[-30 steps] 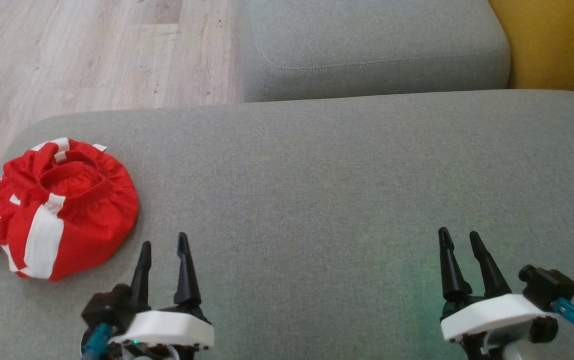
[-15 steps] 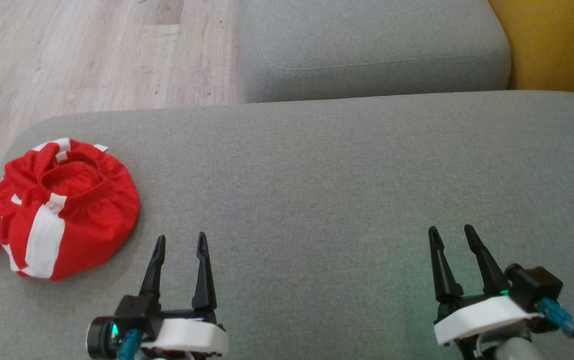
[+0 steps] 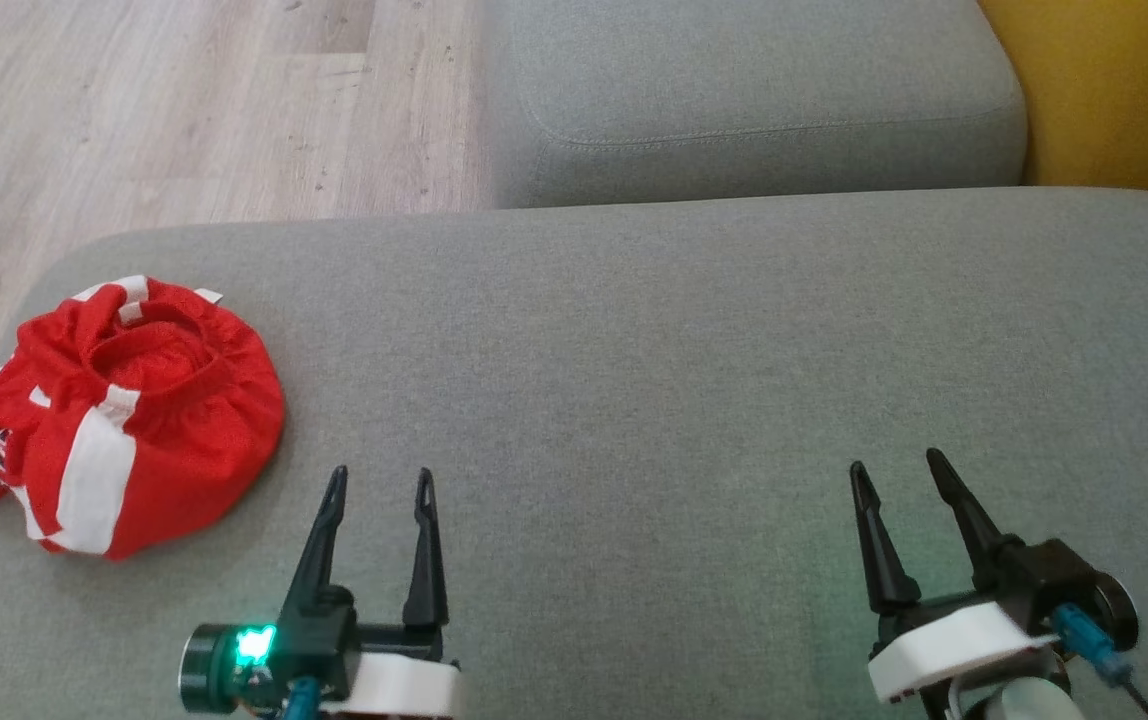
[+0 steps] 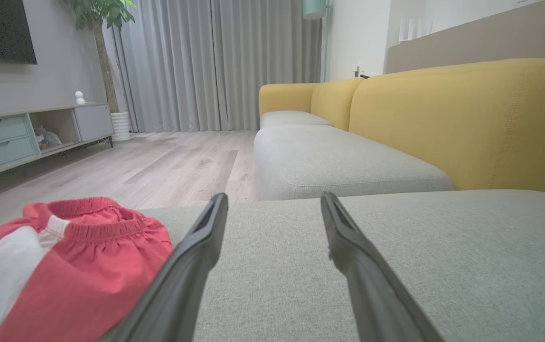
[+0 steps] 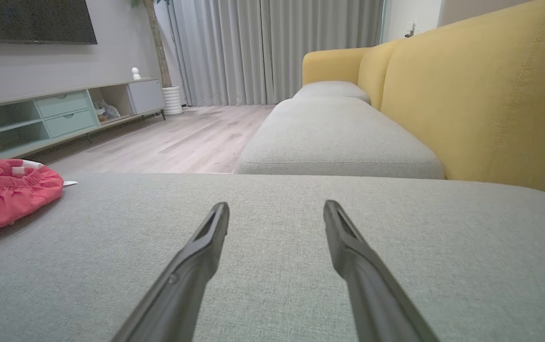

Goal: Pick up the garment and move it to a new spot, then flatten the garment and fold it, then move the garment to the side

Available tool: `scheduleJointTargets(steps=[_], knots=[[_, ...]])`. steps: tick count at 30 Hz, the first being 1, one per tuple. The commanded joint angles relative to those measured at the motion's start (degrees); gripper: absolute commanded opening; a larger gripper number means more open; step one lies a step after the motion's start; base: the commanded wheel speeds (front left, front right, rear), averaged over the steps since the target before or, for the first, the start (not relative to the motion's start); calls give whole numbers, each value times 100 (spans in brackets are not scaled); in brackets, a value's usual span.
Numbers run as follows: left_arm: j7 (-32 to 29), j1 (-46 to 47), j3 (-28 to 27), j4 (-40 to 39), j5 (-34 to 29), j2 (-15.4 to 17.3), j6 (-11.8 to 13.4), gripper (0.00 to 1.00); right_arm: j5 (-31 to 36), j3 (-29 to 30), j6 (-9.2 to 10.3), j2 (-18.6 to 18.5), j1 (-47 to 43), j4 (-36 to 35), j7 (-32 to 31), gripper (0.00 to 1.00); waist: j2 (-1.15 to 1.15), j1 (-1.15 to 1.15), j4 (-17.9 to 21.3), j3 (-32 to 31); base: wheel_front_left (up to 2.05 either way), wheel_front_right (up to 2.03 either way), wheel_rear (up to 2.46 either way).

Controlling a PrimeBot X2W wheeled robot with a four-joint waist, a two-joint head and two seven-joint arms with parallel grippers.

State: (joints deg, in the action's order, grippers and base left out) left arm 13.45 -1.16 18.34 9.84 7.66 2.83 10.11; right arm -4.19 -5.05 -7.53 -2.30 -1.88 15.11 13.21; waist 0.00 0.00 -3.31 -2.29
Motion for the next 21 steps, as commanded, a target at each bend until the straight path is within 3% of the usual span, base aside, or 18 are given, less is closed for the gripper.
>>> scheduleJointTargets(steps=[1, 4, 21], knots=[[102, 309, -112, -206, -215, 9, 53, 100, 223, -123, 4, -56, 143, -188, 127, 100, 0, 0, 0, -5, 0, 0, 0], [154, 309, -66, -226, -439, 8, 85, 100, 426, -97, 4, -58, 126, -190, 178, 100, 0, 0, -6, -17, 0, 0, 0], [155, 331, -25, -130, -408, 6, 94, 100, 355, 56, 4, -58, 105, -169, 179, 100, 0, 0, -35, 17, 0, 0, 0]])
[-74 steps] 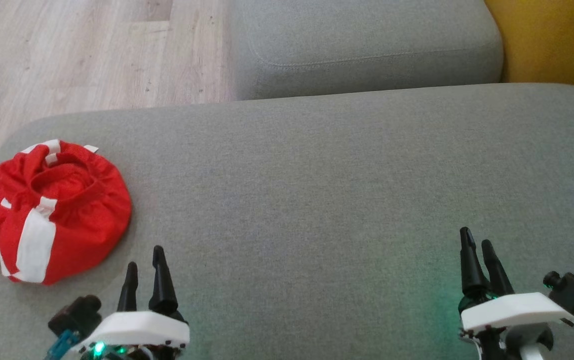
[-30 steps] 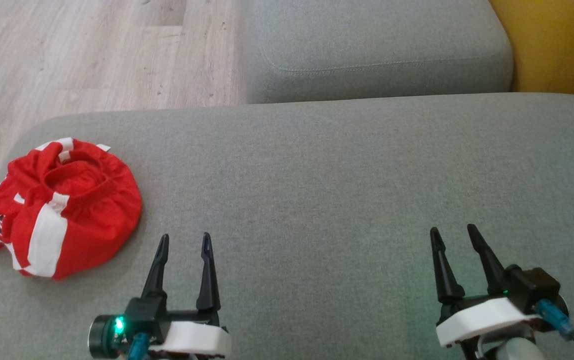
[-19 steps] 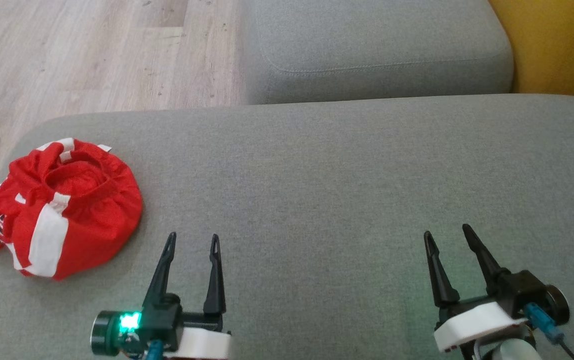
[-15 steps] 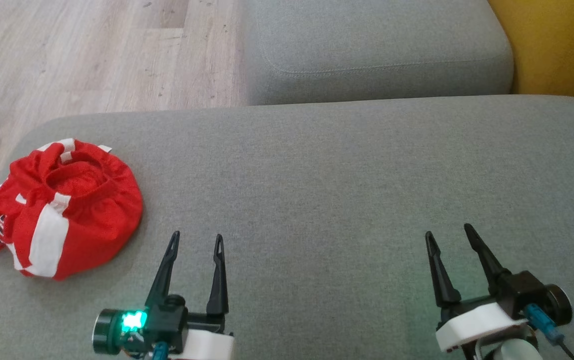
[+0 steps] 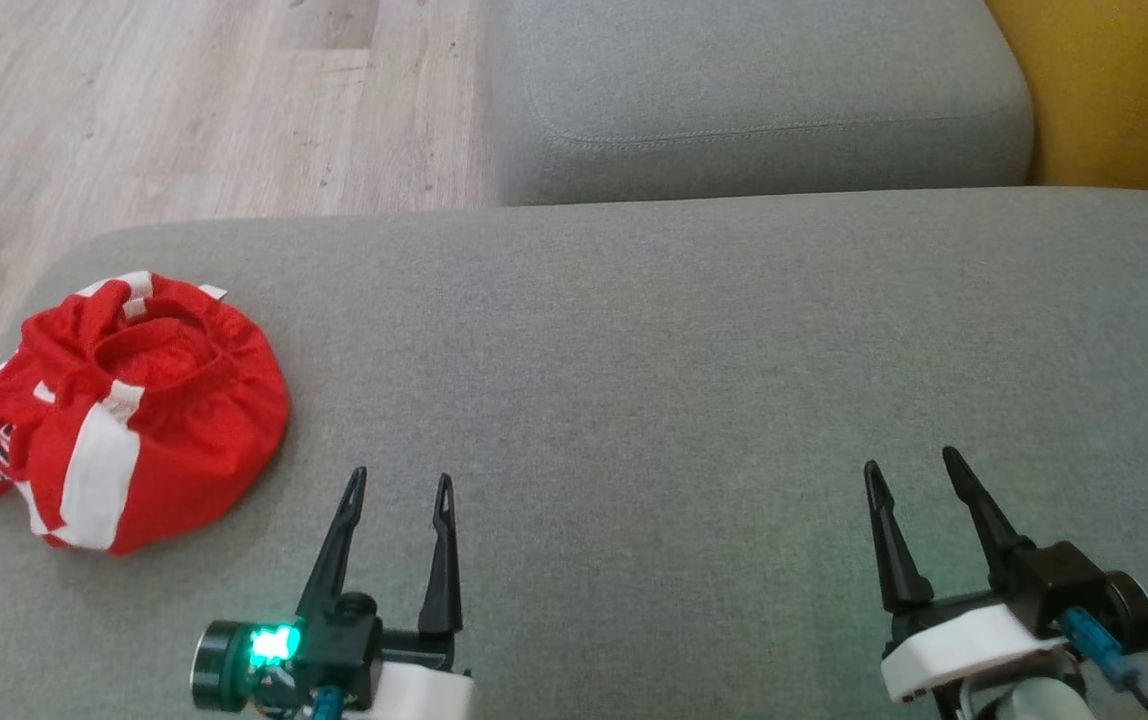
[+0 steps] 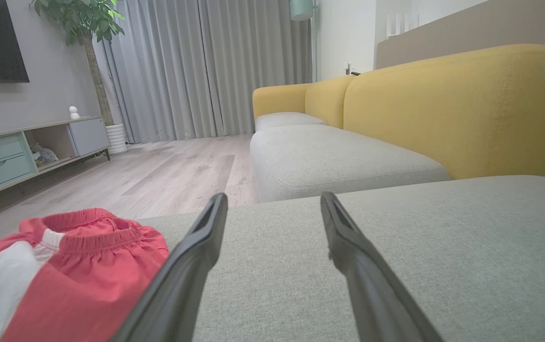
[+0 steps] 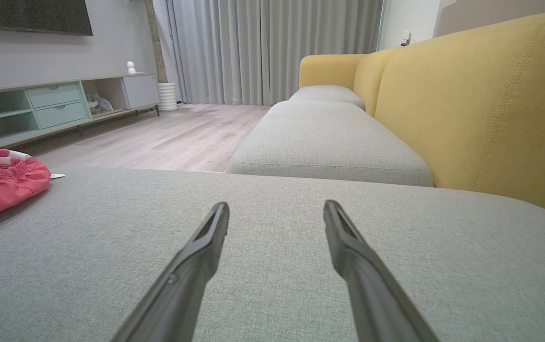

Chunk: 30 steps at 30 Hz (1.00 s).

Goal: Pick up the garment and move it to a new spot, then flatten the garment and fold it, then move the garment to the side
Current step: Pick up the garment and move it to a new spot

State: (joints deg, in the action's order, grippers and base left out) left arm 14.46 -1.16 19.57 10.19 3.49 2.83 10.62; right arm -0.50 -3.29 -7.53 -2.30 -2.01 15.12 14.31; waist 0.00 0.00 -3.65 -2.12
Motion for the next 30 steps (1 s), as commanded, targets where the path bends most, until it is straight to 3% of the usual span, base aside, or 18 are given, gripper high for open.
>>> scheduleJointTargets(steps=[1, 9, 30], knots=[[54, 337, -147, -162, 11, 6, 47, 100, -17, -112, 4, -58, 116, -171, 69, 100, 0, 0, -10, 7, 0, 0, 0], [54, 463, -138, -156, 38, 5, 141, 100, -42, -78, 4, -58, 114, -157, 69, 100, 0, 0, -345, 112, 0, 0, 0], [54, 587, -295, -408, 8, 5, 282, 100, 142, -95, 4, -58, 396, -328, 69, 100, 0, 0, -1968, 554, 0, 0, 0]])
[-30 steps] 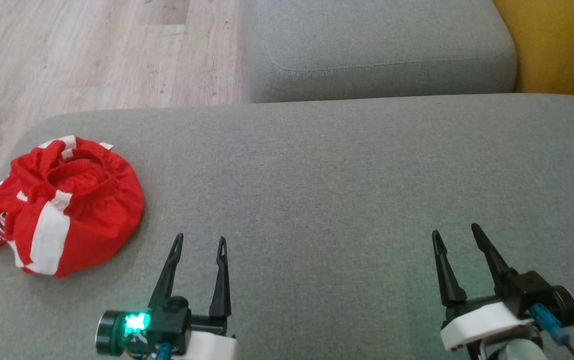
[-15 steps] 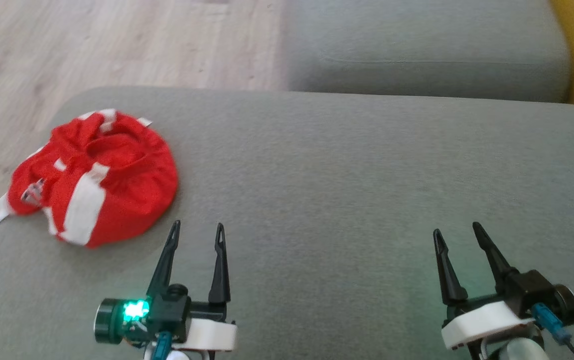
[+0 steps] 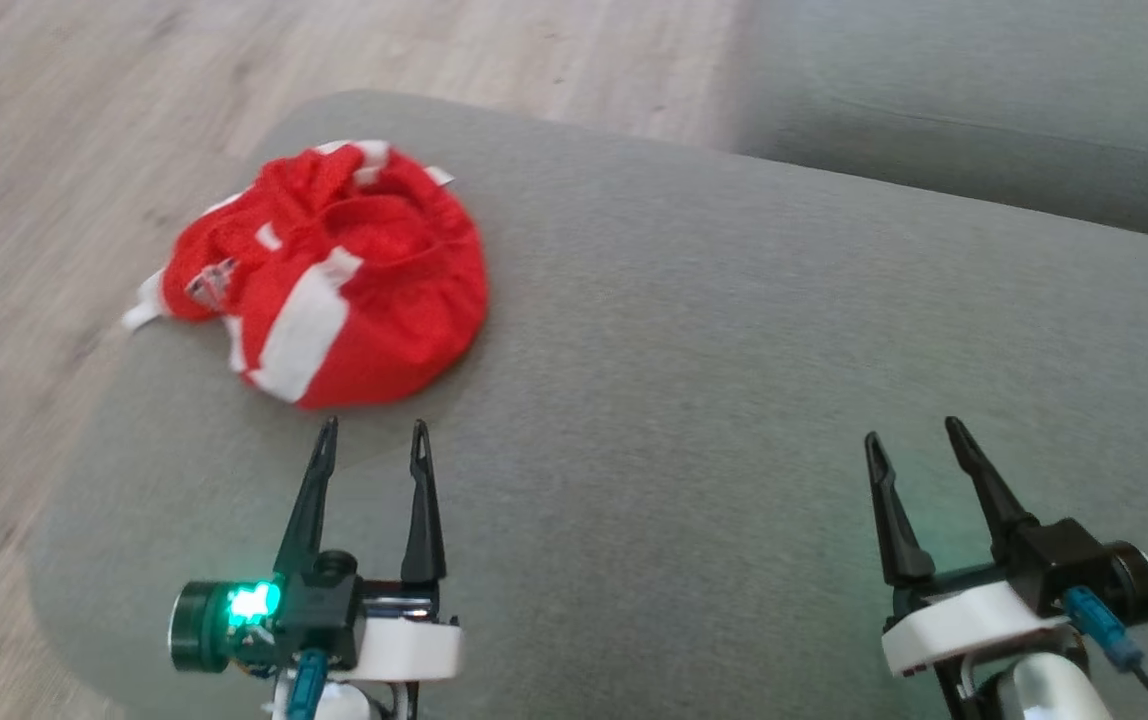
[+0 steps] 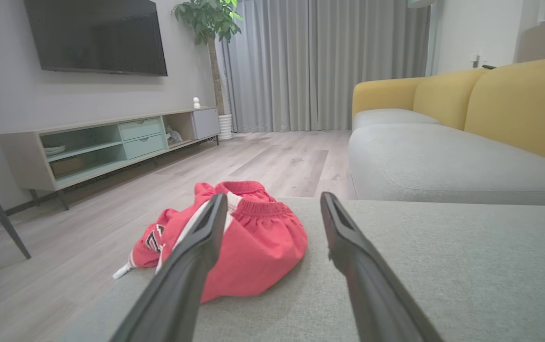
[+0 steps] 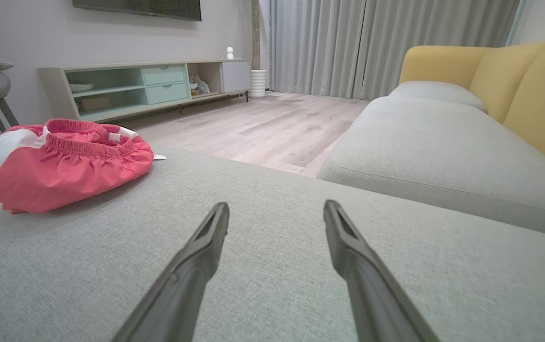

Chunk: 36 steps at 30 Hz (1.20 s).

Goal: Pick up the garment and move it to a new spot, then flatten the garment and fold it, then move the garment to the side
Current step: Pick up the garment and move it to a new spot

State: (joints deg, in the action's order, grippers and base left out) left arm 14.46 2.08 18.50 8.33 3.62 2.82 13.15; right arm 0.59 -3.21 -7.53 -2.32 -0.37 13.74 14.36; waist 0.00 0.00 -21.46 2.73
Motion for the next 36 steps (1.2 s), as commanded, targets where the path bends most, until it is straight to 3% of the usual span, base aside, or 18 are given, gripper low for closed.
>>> scheduleJointTargets(steps=[1, 14, 23, 29, 36], knots=[[54, 257, -182, -226, 2, 6, 35, 100, 40, -109, 4, -55, 237, -182, 63, 100, 0, 0, -245, 82, 0, 0, 0], [54, 325, -322, -423, 37, 6, 186, 100, 189, -32, 4, -55, 268, -203, 63, 100, 0, 0, -494, 186, 0, 0, 0], [54, 1757, -1114, -444, 96, 187, -245, 100, 698, 84, 4, -135, 463, -459, 63, 100, 0, 0, -397, 1084, 0, 0, 0], [29, 3307, -1316, 941, -15, 503, -466, 100, 811, 96, 4, -598, 718, -594, 63, 100, 0, 0, -271, 1734, 0, 0, 0], [-929, 4698, -1242, 3041, 124, 596, -781, 100, 770, 4, 4, -948, 989, -656, 63, 100, 0, 0, -31, 2187, 0, 0, 0]])
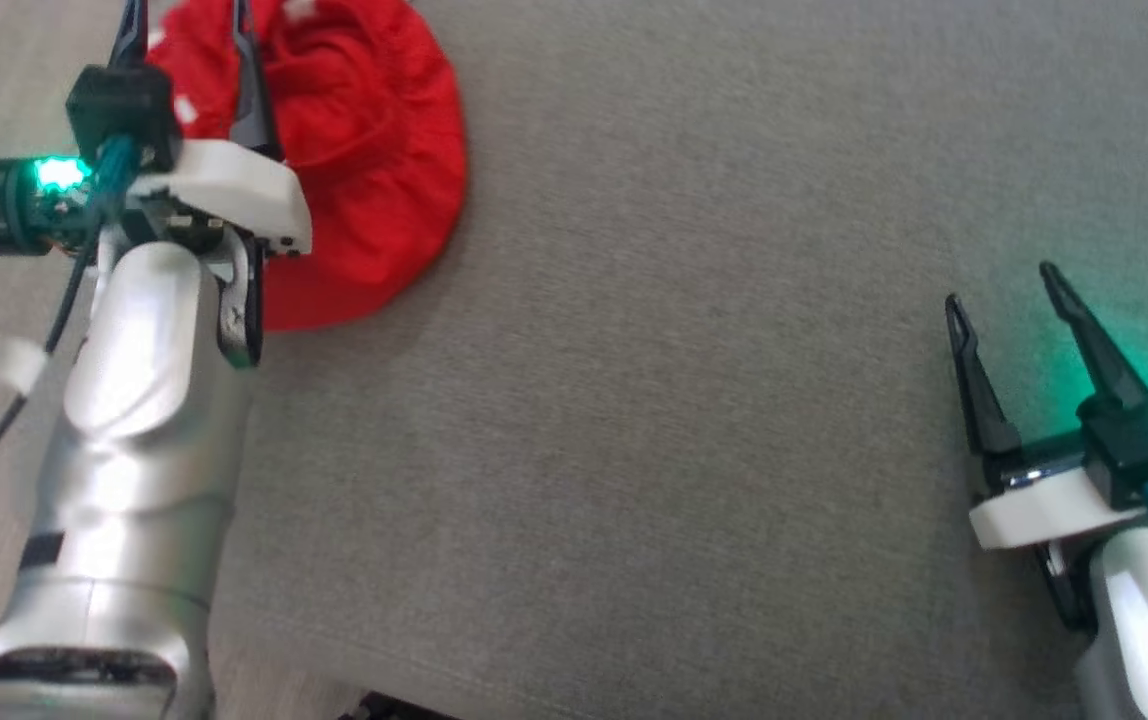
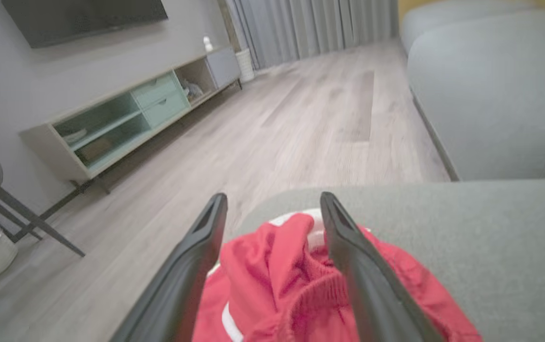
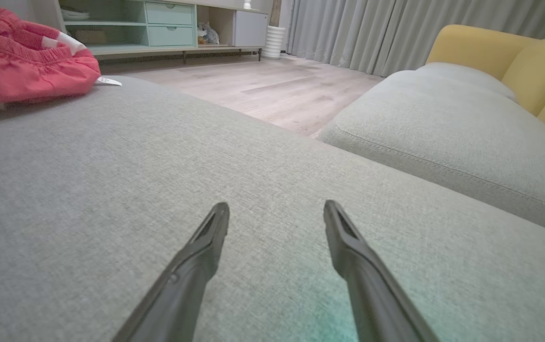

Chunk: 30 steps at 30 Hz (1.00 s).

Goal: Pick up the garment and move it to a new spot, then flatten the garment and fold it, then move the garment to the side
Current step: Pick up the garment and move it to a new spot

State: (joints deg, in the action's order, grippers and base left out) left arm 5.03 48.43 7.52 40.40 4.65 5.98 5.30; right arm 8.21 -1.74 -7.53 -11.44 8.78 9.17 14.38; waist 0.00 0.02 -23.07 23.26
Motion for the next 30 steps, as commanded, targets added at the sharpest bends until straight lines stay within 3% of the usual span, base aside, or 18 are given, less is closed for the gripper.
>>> scheduleJointTargets(steps=[1, 8, 10, 11, 17, 23, 27, 30], knots=[[-55, 158, -155, 60, 27, 290, 29, 100, 4, -173, 4, -49, 104, -201, 62, 100, 0, -2, 174, 171, 0, 0, 0], [-155, 342, -139, 1362, 2, 396, 206, 100, -36, -268, 4, 1, 167, -143, 62, 100, 0, -2, 427, 278, 0, 0, 0], [-12, 384, -143, 1522, 18, 402, 239, 14, -43, -256, 4, 18, 146, -136, 62, 100, 0, -2, 454, 281, 0, 0, 0], [101, 411, -149, 1566, 37, 410, 224, 0, -45, -250, 4, 23, 138, -129, 62, 100, 0, -2, 462, 276, 0, 0, 0], [704, 653, -2, 1490, -106, 507, 266, 0, -67, -291, 4, 147, 114, -49, 62, 100, 0, -2, 525, 52, 0, 0, 0], [913, 997, 367, 768, -435, 669, 171, 0, -119, -365, 4, 457, 91, 42, 62, 100, 0, -2, 857, -511, 0, 0, 0], [807, 1225, 661, 50, -639, 824, -94, 0, -193, -353, 4, 678, 13, 75, 62, 100, 0, -2, 1304, -913, 0, 0, 0], [337, 1413, 902, -809, -688, 904, -489, 0, -283, -360, 4, 810, -85, 72, 62, 100, 0, -2, 1898, -1228, 0, 0, 0]])
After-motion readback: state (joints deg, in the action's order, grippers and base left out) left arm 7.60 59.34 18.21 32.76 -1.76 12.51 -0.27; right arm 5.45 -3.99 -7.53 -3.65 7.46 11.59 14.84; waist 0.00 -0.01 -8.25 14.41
